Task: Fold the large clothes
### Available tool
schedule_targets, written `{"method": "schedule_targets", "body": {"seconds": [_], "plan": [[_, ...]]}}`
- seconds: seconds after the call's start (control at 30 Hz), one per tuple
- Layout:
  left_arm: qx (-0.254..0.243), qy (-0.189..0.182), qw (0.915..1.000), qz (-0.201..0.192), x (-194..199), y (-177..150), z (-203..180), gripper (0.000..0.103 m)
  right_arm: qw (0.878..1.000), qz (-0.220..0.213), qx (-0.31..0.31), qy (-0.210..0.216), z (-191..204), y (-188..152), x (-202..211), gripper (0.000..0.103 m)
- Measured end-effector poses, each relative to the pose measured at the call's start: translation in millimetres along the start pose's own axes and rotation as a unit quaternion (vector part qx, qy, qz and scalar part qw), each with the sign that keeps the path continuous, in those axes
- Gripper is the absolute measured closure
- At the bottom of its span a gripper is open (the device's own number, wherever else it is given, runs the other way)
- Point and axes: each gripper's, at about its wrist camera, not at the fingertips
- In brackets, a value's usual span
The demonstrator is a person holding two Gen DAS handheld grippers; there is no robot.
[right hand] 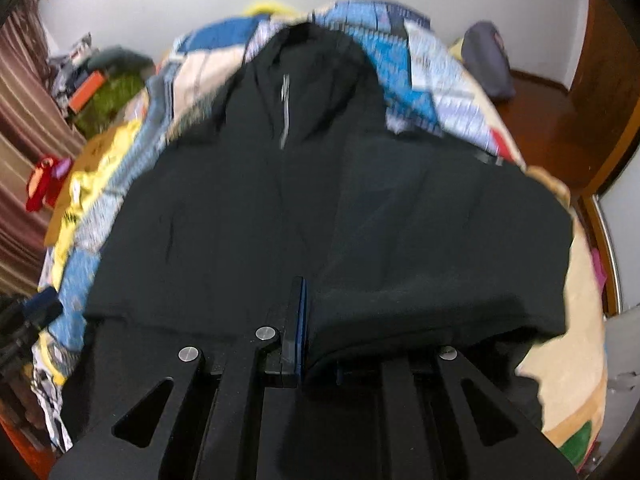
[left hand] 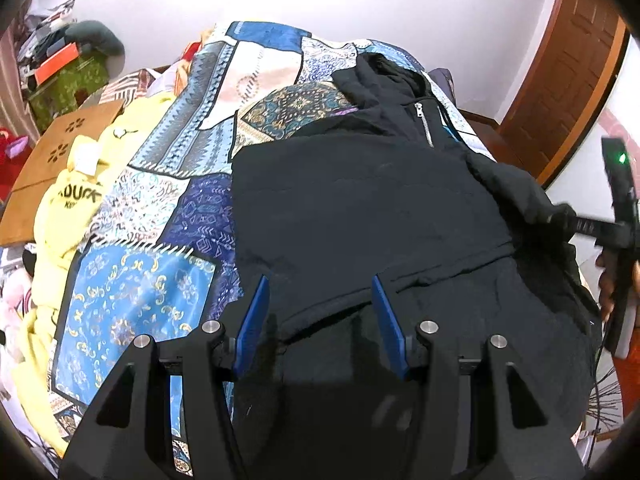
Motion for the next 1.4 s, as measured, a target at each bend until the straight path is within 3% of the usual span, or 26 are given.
{"method": "schedule_targets", "body": {"seconds": [0.13,0.23,0.43,0.5,0.6,0.83,1.13,1.27,1.4], "plan": [[-0.001,-0.001,1.0,0.005,-2,-2,-2,0.051,0.998,0.06,-0.016,0.012,-3,-9,-11,0.085],[-0.008,-0.001,0.9999,0.006,-3,-1,-7,0.051,0.997,0.071,-0.014,0.027,-2,-17,1,0.082],[-0.022,-0.002,0.9997,0.005,-4,5,-23,0.051,1.0,0.015,0.002,0.022,-11,-26,51,0.077],[-0.029,-0.003,0.9996,0.004,-4,8,-30,0.051,0.999,-0.014,-0.021,0.022,-26,-25,65,0.064],[-0.04,-0.008,0.9991,0.001,-5,14,-45,0.051,0.995,-0.05,-0.085,0.032,-57,-25,80,0.055],[-0.066,-0.024,0.9975,-0.005,-8,26,-80,0.051,0.975,-0.041,-0.21,0.056,-118,-34,54,0.055],[-0.084,-0.028,0.996,-0.005,-17,28,-102,0.051,0.949,-0.065,-0.304,0.055,-146,-24,20,0.055],[-0.082,-0.024,0.9963,-0.001,-22,27,-99,0.051,0.948,-0.07,-0.306,0.049,-149,-16,13,0.056],[-0.071,-0.023,0.9972,-0.001,-22,26,-88,0.051,0.963,-0.083,-0.254,0.02,-138,-9,19,0.081]]}}
Point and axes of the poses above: each gripper's, at about its wrist camera, not at the fingertips, and x roughly against the way its jaws point, z to its left, y to its top, and after that the axes turned 2 degrees about y, right-handed
